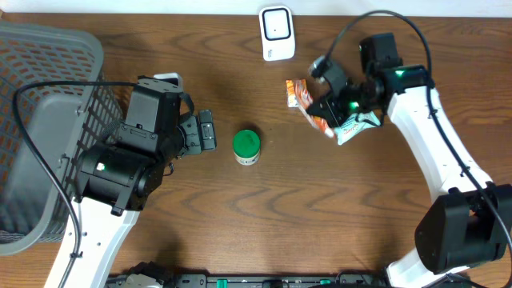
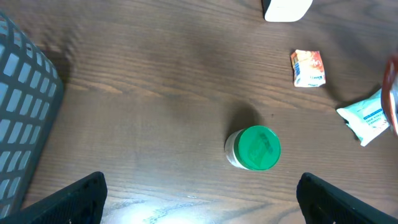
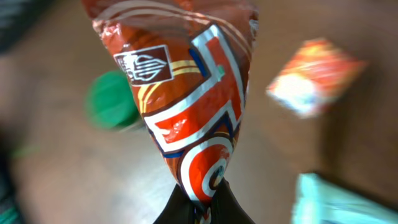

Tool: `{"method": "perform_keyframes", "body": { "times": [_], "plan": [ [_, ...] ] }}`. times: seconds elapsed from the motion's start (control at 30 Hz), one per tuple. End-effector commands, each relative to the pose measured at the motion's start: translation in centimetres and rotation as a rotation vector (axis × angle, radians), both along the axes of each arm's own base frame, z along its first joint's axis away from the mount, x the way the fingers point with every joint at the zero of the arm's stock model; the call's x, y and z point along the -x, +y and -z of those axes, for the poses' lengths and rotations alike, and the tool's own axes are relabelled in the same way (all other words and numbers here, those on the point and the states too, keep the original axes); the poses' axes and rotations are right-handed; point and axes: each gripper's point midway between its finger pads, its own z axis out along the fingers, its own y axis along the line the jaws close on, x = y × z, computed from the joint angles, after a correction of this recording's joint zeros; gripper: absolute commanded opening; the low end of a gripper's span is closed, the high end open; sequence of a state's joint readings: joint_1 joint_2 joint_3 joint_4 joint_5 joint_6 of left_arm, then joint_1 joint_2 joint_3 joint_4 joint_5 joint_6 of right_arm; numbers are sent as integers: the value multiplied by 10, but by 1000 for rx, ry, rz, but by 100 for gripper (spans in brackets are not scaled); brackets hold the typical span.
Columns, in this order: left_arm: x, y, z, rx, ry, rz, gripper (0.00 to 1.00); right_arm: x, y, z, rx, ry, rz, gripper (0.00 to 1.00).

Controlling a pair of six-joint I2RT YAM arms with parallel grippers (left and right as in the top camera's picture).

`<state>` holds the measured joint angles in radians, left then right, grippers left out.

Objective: Scan the item barcode

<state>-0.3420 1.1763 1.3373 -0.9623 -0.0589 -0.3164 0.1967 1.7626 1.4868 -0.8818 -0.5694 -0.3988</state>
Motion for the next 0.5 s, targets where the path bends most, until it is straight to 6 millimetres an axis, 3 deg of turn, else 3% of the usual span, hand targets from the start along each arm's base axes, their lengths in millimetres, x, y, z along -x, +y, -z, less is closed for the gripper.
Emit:
{"method": "perform_keyframes", "body": {
  "times": [0.0,0.2,0.47],
  "plan": [
    [-2,3,-1,-16,-3,-6,98,-33,-21,7,213,-81,242,1],
    [-2,3,-1,-16,-3,-7,98,-80,-17,-1,311,-304,331,1],
    [-2,3,-1,-16,-3,-6,98,-147,-6,20,338,-408,369,1]
  ]
}}
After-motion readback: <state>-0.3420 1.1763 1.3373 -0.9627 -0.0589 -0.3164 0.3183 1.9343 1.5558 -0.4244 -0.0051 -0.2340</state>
